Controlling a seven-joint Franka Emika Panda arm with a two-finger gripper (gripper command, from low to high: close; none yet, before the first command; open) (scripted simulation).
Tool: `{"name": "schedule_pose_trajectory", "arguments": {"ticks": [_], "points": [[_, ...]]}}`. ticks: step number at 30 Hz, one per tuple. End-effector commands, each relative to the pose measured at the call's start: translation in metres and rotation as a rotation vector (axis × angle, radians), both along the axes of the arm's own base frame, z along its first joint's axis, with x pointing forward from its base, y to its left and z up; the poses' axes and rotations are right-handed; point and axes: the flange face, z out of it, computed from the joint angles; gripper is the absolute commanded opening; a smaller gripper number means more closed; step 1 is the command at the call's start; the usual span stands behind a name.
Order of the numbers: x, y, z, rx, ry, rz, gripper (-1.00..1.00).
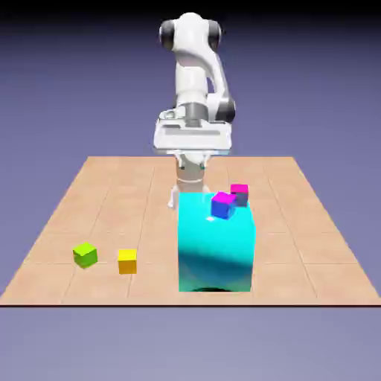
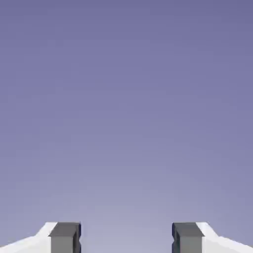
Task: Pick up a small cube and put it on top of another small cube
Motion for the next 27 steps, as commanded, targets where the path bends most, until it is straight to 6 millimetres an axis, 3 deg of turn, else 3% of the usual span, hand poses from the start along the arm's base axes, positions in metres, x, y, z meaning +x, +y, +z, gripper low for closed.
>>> {"name": "schedule_pose_trajectory", "arguments": {"ticks": [1,7,13,19,25,27], "points": [[0.007,-0.013,-0.008,0.012,0.039,-0.028,0.00],[0.039,-0.094,-0.062,0.090,0.269,-0.195,0.00],[0.045,-0.181,-0.124,0.173,0.487,-0.363,0.00],[0.025,-0.268,-0.190,0.259,0.693,-0.527,0.00],[-0.020,-0.347,-0.252,0.347,0.883,-0.687,0.00],[-0.022,-0.349,-0.253,0.349,0.887,-0.691,0.00]]}}
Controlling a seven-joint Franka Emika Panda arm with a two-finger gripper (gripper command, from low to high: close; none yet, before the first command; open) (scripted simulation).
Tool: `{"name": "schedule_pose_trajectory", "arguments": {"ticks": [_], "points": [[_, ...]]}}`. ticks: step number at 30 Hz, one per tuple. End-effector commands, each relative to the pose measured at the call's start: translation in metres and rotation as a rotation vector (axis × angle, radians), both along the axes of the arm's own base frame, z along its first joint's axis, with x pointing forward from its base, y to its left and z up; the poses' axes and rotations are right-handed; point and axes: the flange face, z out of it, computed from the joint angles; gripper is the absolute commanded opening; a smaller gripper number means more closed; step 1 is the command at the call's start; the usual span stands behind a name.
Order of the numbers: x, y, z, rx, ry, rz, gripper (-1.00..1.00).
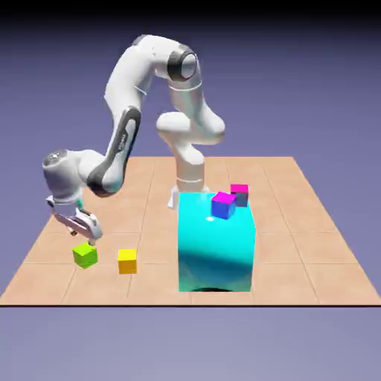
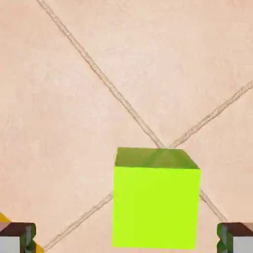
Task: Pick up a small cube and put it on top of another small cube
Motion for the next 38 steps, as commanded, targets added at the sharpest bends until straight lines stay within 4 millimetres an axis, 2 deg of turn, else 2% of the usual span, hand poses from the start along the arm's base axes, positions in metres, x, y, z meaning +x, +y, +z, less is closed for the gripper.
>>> {"name": "schedule_pose_trajectory", "arguments": {"ticks": [1,4,5,6,7,11,13,16,18,20,22,24,28,29,30,34,35,36,37,38], "points": [[-0.001,0.001,-0.016,0.000,-0.001,0.001,0.00],[-0.006,0.006,-0.066,0.000,0.000,0.000,0.00],[-0.007,0.006,-0.069,0.000,0.000,0.000,0.00],[-0.007,0.006,-0.069,0.000,0.000,0.000,-1.00],[-0.007,0.006,-0.069,0.000,0.000,0.000,-1.00],[0.000,0.000,-0.003,0.000,0.000,0.000,-1.00],[0.038,0.044,0.024,0.038,-0.019,0.115,-1.00],[0.085,0.122,0.069,0.084,-0.036,0.307,-1.00],[0.106,0.177,0.101,0.101,-0.040,0.437,-1.00],[0.118,0.234,0.135,0.108,-0.040,0.567,-1.00],[0.120,0.289,0.169,0.103,-0.034,0.695,-1.00],[0.114,0.344,0.202,0.086,-0.026,0.821,-1.00],[0.077,0.444,0.267,0.017,-0.004,1.061,-1.00],[0.068,0.460,0.277,0.000,0.000,1.100,-1.00],[0.068,0.460,0.277,0.000,0.000,1.100,-1.00],[0.060,0.457,0.212,0.000,0.000,1.100,-1.00],[0.059,0.456,0.208,0.000,0.000,1.100,-1.00],[0.059,0.456,0.208,0.000,0.000,1.100,1.00],[0.059,0.456,0.208,0.000,0.000,1.100,1.00],[0.062,0.457,0.224,0.000,0.000,1.100,1.00]]}}
